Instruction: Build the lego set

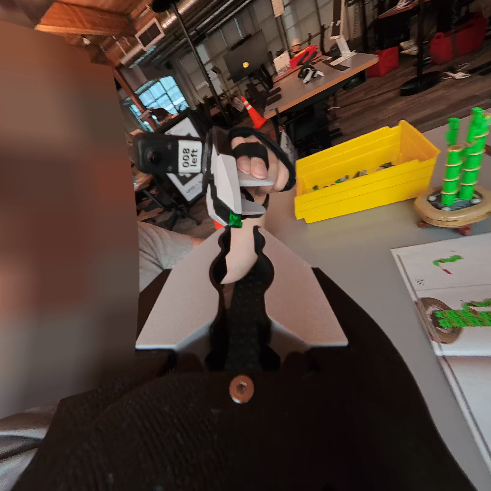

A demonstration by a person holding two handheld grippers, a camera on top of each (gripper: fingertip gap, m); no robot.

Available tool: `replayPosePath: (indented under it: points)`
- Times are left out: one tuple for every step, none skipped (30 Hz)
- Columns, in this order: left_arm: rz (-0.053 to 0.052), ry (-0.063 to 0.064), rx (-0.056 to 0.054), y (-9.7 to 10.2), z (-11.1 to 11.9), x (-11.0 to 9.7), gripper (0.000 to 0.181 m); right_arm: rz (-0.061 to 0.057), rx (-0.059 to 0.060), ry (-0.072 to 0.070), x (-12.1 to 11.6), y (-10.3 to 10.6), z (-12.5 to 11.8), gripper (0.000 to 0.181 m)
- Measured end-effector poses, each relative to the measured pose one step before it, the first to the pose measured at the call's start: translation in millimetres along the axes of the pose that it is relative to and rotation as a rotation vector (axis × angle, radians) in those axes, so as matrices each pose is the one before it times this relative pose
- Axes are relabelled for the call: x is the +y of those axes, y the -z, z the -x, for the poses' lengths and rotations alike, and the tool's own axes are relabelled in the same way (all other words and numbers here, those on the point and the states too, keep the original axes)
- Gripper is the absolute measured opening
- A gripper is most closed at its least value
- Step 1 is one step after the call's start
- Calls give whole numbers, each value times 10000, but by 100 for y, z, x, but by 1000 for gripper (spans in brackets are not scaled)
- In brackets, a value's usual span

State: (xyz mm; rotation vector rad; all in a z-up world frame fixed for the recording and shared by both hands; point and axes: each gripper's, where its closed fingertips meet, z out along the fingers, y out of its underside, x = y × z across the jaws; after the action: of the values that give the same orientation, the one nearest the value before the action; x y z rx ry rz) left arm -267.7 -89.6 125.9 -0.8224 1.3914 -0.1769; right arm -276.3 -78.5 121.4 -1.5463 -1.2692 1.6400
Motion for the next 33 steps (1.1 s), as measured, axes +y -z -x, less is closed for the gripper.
replayPosePath:
  points:
    - [-159,641,191,-154,159,615,5,57,533,208,179,294,-1066,22]
    - [-243,897,249,-153,265,681,5,29,476,225,158,354,-1036,28]
    - [-262,1090,282,-155,422,780,5,-49,501,271,80,419,-1124,34]
    - [-206,1180,323,-142,521,917,4,-100,753,354,32,466,-1564,42]
    - [-178,1253,266,-143,750,963,5,-45,849,569,150,473,-1749,46]
    - [-138,1339,303,-184,799,956,5,32,741,831,375,423,-1628,50]
    - [-73,1407,325,-242,849,915,5,124,704,980,676,301,-1609,54]
    - [-55,1458,236,-315,1052,804,6,119,628,971,886,206,-1433,57]
    - [-54,1468,190,-350,1134,720,5,27,478,985,1046,66,-1150,56]
    - [-90,1406,40,-383,1343,668,5,123,364,968,1515,-78,-862,48]
    - [-74,1167,-102,-396,1529,733,5,308,231,779,1963,-227,-491,41]
    - [101,781,-152,-477,1508,989,5,283,100,510,2030,-386,-186,34]
    - [331,597,-261,-580,1574,1286,5,377,44,265,2071,-498,-57,29]
    - [417,590,-252,-626,1429,1288,6,348,-19,12,1754,-561,53,28]
    - [203,644,-44,-610,952,839,6,129,-245,-166,1103,-544,375,28]
    - [13,767,158,-506,555,426,5,2,-297,-230,534,-461,419,28]
    - [5,802,229,-361,401,297,5,-104,-213,-153,94,-367,297,29]
    - [96,678,230,-244,374,337,6,-157,-175,-51,-209,-307,288,31]
    - [138,539,130,-148,461,354,6,-206,-126,21,-431,-265,264,32]
    - [-1,392,44,-31,512,119,6,-242,-109,51,-522,-252,280,33]
    - [-89,277,30,36,432,-20,6,-225,-36,41,-495,-240,158,33]
    - [-29,249,23,63,350,16,6,-169,69,3,-337,-242,-50,33]
    - [35,193,42,54,231,71,6,-107,4,-40,-166,-241,31,33]
    - [30,143,67,35,122,47,6,-75,-155,-57,-48,-215,253,32]
    - [13,134,27,31,135,28,6,7,-135,-71,129,-220,192,29]
    - [16,109,29,10,90,34,6,43,-153,-55,193,-209,210,26]
    - [20,92,56,-14,39,39,6,31,-201,-58,158,-218,291,23]
    - [48,93,53,-31,31,96,6,65,-171,-29,180,-191,268,19]
    - [27,78,57,-25,27,60,6,100,-77,21,187,-170,150,16]
    - [33,68,32,-28,48,68,6,51,13,48,92,-141,16,14]
    - [75,31,-14,-45,102,124,6,-35,-11,35,-47,-87,46,13]
    - [65,14,-8,-52,93,114,6,-52,-31,-25,-74,-38,30,10]
    - [50,37,30,-64,37,87,6,-29,-32,-53,-17,-25,5,8]
